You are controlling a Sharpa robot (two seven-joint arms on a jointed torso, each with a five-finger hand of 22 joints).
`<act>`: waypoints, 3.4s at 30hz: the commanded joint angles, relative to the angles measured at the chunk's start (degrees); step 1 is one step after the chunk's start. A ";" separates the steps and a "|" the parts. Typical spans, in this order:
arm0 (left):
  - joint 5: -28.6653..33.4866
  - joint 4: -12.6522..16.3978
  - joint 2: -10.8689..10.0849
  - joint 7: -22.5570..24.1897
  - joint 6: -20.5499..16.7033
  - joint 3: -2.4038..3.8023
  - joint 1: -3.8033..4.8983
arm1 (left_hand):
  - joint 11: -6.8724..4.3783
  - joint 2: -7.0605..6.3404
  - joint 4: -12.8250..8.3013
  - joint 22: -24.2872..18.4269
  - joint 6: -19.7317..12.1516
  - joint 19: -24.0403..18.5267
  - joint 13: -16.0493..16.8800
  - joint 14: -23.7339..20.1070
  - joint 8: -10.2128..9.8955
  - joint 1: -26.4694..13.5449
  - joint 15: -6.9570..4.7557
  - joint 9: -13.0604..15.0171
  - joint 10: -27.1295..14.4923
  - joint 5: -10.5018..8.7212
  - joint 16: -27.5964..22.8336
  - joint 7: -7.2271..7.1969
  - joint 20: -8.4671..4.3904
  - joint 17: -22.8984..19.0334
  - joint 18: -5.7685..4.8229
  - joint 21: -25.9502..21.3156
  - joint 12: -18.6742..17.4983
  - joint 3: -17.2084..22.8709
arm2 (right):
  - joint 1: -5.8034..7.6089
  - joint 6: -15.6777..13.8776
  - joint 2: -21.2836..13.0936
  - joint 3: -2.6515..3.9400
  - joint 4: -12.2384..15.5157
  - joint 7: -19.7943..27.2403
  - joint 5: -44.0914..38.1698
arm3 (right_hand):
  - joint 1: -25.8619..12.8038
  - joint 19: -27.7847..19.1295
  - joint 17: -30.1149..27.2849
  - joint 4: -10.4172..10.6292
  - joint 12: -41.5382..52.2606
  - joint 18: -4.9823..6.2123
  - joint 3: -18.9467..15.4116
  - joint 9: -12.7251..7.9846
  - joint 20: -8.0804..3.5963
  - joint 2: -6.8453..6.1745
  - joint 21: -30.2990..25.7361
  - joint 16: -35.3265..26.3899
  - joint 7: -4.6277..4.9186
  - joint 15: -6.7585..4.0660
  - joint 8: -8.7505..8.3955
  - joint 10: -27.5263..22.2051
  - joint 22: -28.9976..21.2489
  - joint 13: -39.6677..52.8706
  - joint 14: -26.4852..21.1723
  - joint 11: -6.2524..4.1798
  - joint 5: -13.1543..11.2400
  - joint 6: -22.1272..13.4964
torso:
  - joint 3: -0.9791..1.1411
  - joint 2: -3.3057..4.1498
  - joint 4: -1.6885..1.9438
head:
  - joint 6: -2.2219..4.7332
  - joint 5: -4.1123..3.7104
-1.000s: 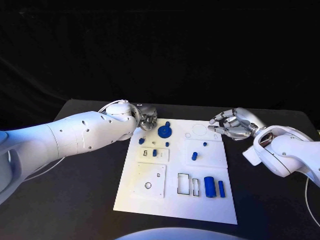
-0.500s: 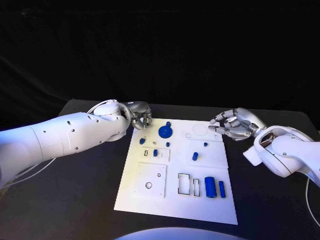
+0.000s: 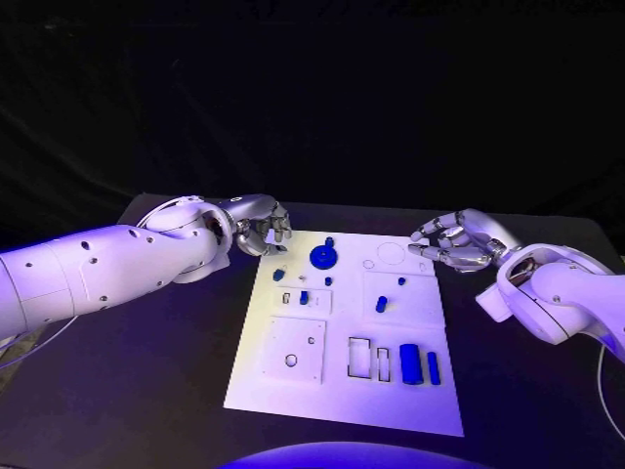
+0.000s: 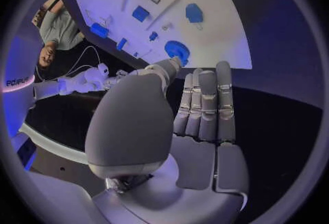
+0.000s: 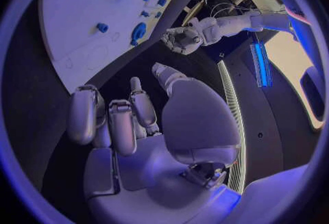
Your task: Assemble the parts on the task board
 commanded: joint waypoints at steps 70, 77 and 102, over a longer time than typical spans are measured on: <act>-21.79 -2.33 2.54 0.66 11.77 -0.93 -2.24 | -2.21 5.38 3.36 9.70 0.18 4.86 11.43 10.92 -1.30 4.34 -1.77 -3.67 -0.99 -0.34 15.90 -1.51 -1.32 23.74 -0.64 8.67 17.95 -12.73 | -0.46 0.55 -0.28 0.00 0.22 0.03 -1.60 | -0.34 -0.08 5.46 0.51 0.18 0.43 -0.07 -0.10 -0.28 0.05 -0.15 -0.19 -0.09 -0.39 0.51 0.17 1.27 0.05 3.98 -0.23 0.32 -0.45 | 0.04 0.10 -0.09 | -1.41 -0.02; -21.59 -2.43 2.59 0.22 13.06 -0.93 -2.26 | -2.05 6.44 3.35 9.87 0.64 4.75 10.95 10.85 -2.78 4.60 -1.69 -4.25 -0.99 -0.31 15.87 -1.35 -1.37 23.63 -0.68 8.73 16.90 -11.49 | -0.46 0.56 -0.37 0.00 0.23 0.01 -1.60 | -0.34 -0.08 5.46 0.51 0.18 0.43 -0.07 -0.10 -0.28 0.05 -0.15 -0.19 -0.09 -0.39 0.51 0.17 1.27 0.05 3.98 -0.23 0.32 -0.45 | 0.03 0.07 -0.06 | -1.41 -0.08; -20.58 -2.74 2.45 1.06 12.75 -0.93 -2.26 | -1.85 9.51 3.25 11.20 3.34 5.41 10.61 11.19 -4.86 7.31 -1.52 -4.88 -0.57 -1.19 16.06 -1.33 -1.29 24.06 -0.85 9.65 15.79 -6.72 | -0.46 0.52 -0.36 0.00 0.11 0.12 -1.60 | -0.35 -0.08 5.50 0.66 0.18 0.44 -0.12 -0.11 -0.29 0.08 -0.19 -0.18 -0.09 -0.39 0.61 0.16 1.27 0.03 3.99 -0.23 0.31 -0.47 | 0.03 0.05 -0.05 | -1.48 0.06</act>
